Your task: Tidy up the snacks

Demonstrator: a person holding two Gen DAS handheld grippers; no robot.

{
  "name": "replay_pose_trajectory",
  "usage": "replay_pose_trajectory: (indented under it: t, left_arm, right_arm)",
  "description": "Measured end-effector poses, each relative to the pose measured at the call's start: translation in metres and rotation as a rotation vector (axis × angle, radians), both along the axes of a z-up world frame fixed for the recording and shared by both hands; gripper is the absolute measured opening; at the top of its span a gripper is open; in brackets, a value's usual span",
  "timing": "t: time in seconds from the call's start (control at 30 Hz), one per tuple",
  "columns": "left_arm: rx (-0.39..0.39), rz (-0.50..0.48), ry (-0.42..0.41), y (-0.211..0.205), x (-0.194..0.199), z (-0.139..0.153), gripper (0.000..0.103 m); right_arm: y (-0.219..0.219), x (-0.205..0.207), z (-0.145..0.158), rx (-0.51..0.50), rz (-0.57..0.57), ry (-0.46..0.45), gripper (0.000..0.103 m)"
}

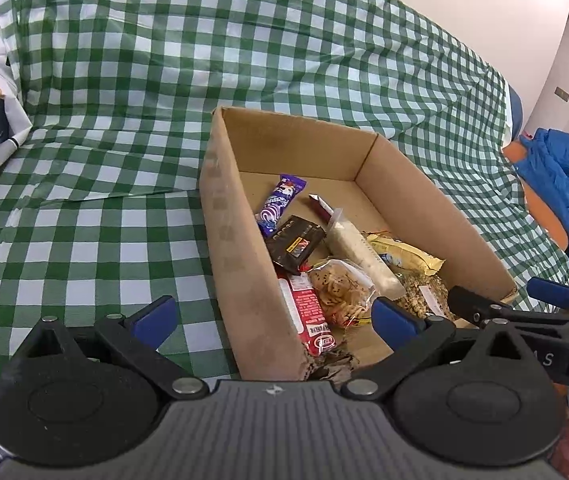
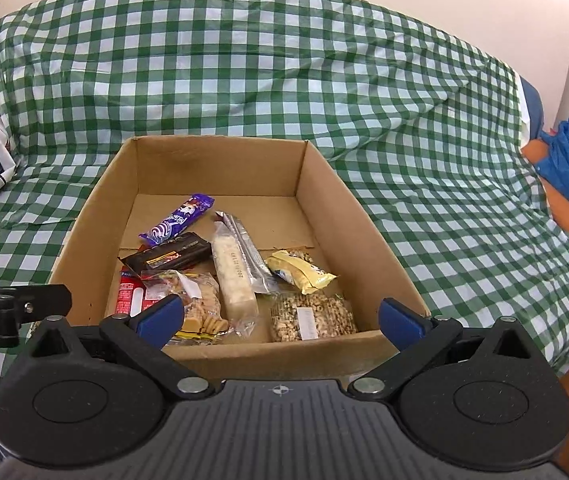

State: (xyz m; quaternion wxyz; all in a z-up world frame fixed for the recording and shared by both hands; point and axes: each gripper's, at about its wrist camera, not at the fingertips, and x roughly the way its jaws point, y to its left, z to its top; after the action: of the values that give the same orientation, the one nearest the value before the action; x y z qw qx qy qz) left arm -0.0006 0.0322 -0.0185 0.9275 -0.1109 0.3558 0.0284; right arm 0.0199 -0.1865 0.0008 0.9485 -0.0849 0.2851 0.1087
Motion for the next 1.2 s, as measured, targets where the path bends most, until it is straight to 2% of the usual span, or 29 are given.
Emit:
replay_pose_trajectory:
  t: [1.2]
  left_arm:
    - [0.005, -0.031, -0.003, -0.011, 0.009, -0.0026, 0.103]
  right_arm:
    - [-0.0046, 0.0065, -0.003, 0.025, 0.002, 0.014, 0.102]
